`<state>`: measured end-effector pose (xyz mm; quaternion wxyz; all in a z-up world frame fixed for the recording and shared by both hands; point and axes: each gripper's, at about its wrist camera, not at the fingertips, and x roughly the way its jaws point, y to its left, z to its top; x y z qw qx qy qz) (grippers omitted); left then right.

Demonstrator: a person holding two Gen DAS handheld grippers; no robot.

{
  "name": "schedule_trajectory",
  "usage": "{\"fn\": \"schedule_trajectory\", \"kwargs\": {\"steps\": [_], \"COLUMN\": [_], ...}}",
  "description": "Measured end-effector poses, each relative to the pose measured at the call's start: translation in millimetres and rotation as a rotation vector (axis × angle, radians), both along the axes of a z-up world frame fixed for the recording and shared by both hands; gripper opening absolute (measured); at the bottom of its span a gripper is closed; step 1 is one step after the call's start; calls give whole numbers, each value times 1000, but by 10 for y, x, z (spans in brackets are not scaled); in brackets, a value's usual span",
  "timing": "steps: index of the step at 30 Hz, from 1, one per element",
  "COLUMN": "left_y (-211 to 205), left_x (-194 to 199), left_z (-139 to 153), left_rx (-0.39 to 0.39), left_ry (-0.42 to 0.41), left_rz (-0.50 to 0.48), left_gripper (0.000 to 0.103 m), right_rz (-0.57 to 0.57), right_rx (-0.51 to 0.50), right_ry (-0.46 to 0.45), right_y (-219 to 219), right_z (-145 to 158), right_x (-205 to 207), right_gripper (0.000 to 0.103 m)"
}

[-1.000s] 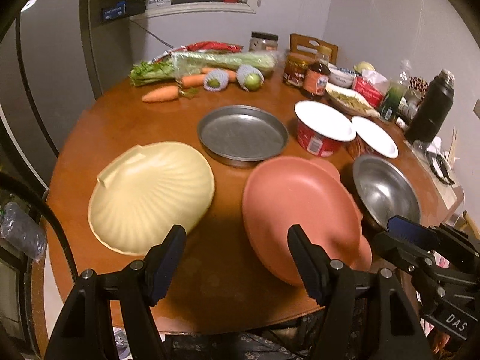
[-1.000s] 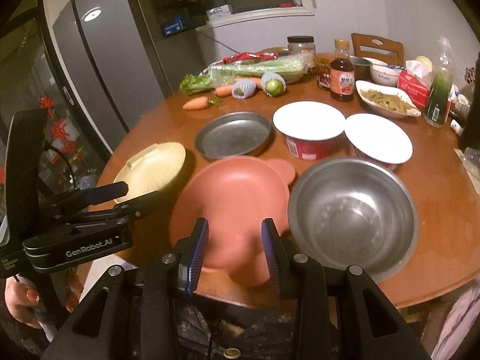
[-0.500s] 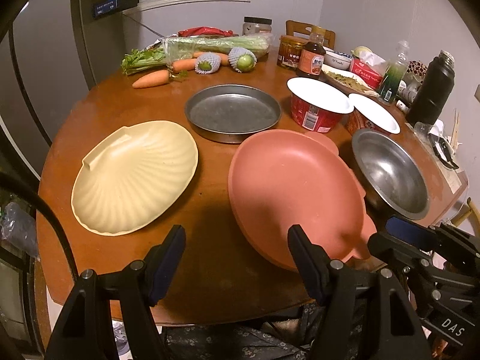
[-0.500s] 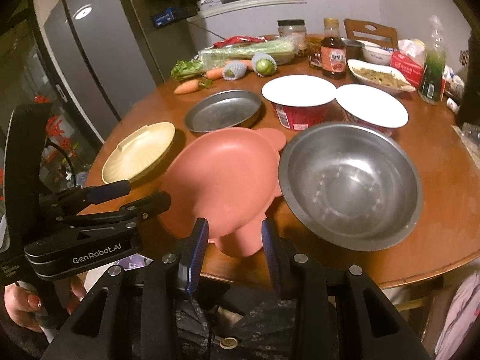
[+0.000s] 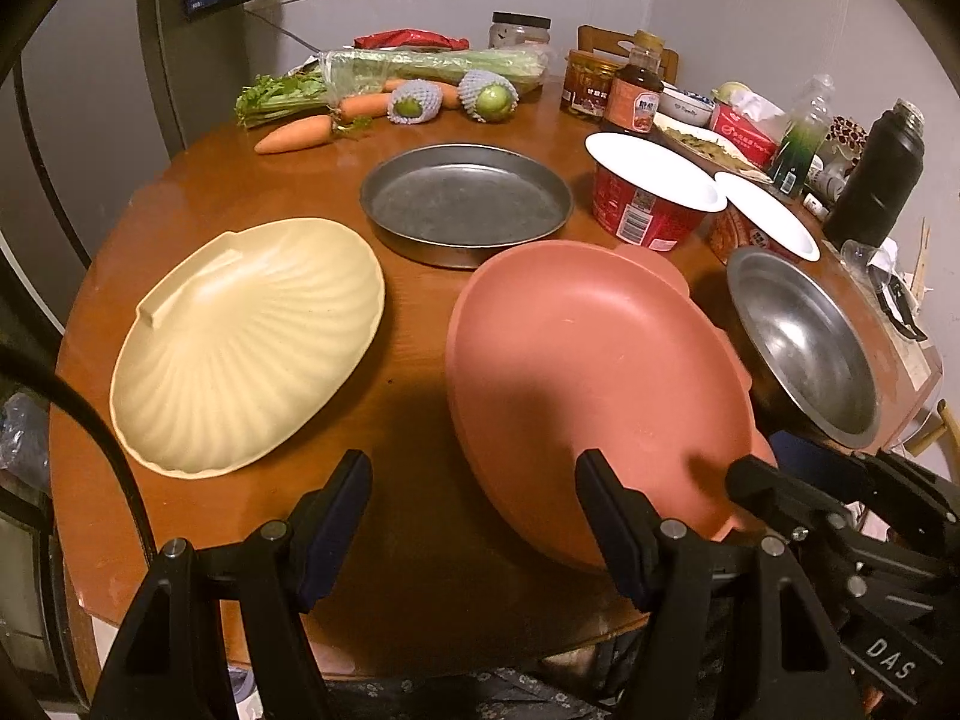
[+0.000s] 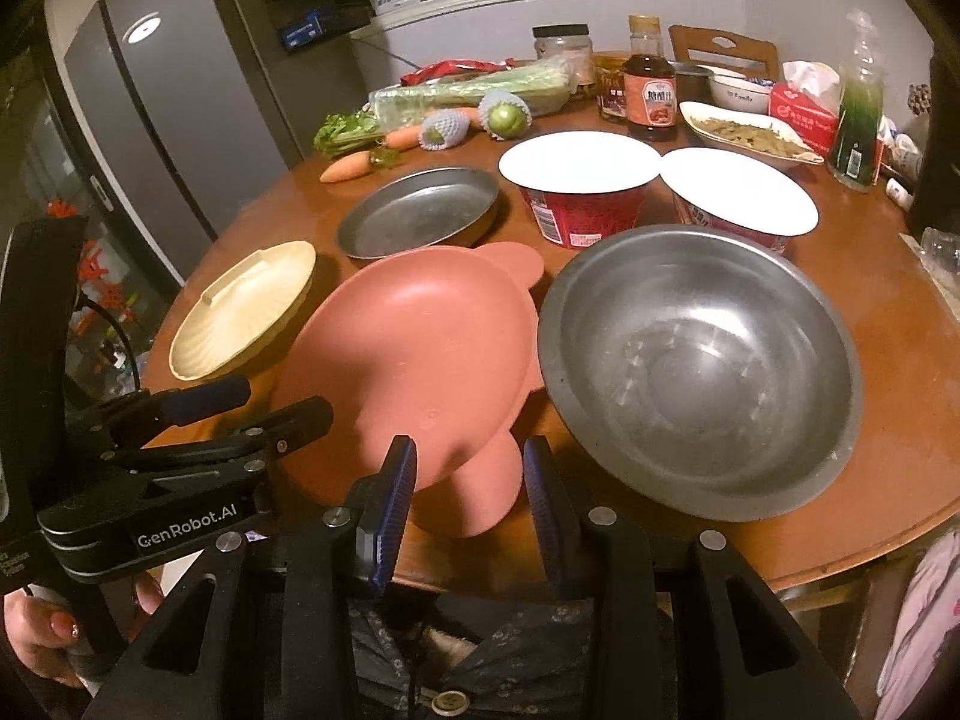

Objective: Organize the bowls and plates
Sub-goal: 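Grasp the rim of the pink bear plate with the left tool and lift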

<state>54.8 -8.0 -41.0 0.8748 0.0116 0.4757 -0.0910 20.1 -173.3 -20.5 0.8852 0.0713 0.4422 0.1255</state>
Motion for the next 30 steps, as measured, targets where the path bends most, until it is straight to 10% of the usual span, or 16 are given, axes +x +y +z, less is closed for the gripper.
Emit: {"fn": "schedule_trajectory", "kwargs": {"steps": [30], "left_y": [-114], "left_x": [99], "left_z": [-90], "left_rx": [-2], "left_ry": [9], "left_rz": [-42], "left_gripper": [56], "right_rz": [65], "right_rx": [-62], "right_ry": [-44], "right_y": [184], "right_z": [-84], "right_x": [174], "right_gripper": [26]}}
